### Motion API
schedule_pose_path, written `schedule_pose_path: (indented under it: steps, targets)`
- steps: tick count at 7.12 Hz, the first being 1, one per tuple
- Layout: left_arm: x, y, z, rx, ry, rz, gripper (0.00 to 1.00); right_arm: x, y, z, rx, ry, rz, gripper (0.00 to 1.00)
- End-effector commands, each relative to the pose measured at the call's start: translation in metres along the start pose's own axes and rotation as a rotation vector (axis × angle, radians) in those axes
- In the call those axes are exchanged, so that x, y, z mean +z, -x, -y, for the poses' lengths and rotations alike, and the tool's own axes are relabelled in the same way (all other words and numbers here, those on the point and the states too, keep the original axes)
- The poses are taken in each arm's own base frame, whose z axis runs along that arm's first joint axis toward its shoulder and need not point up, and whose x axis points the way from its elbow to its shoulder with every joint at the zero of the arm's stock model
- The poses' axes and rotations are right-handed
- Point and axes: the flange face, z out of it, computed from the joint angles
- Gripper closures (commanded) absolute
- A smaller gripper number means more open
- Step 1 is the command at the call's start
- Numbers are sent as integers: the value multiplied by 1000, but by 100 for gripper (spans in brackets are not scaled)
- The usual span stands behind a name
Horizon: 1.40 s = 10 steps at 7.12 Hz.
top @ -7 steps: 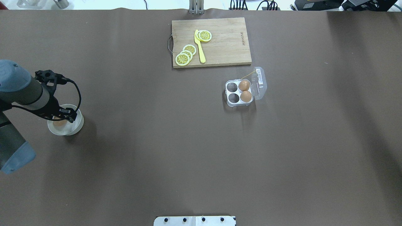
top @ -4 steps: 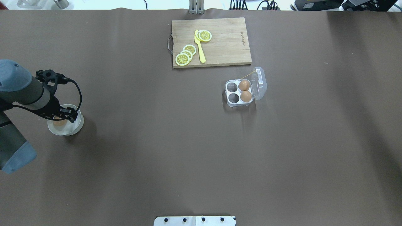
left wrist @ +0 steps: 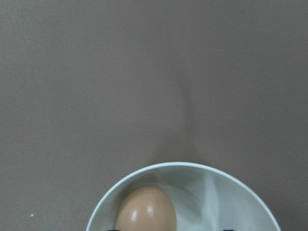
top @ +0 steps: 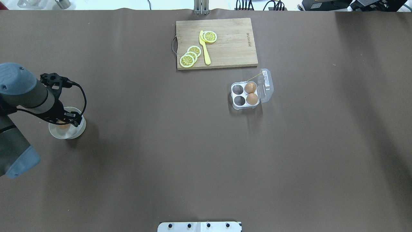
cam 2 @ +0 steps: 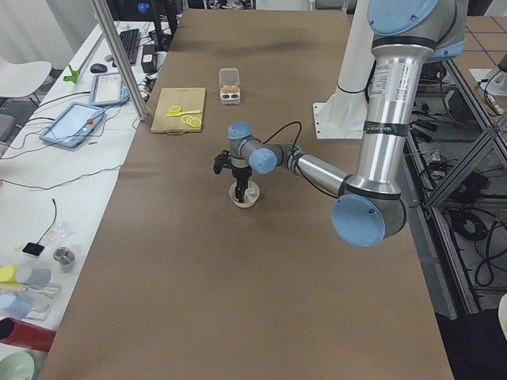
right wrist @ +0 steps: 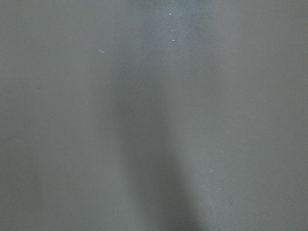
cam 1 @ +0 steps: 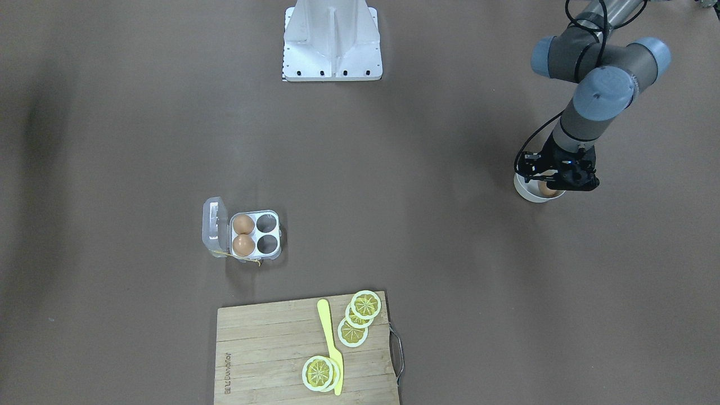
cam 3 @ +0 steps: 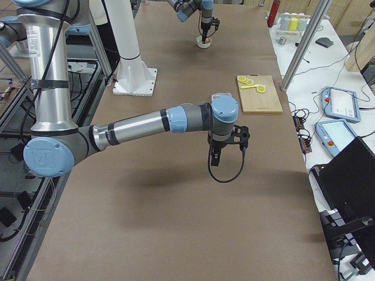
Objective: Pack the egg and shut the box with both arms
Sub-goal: 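Close the left gripper on the brown egg and lift it from the bowl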
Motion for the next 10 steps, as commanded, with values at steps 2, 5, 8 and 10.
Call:
schedule_pose_path:
  steps: [2,5,8,10]
  targets:
    - [3,-4,6,0,0,1,21,0,1,0,-1,1,0,0]
    - [4,-6,8,2,-1,0,27,0,0,0,0,0,0,0]
    - [6,-4,8,8,-7,-5,37,0,1,0,-3,0,0,0]
    - [6,-5,9,9,-9,-7,36,0,1,0,-3,0,0,0]
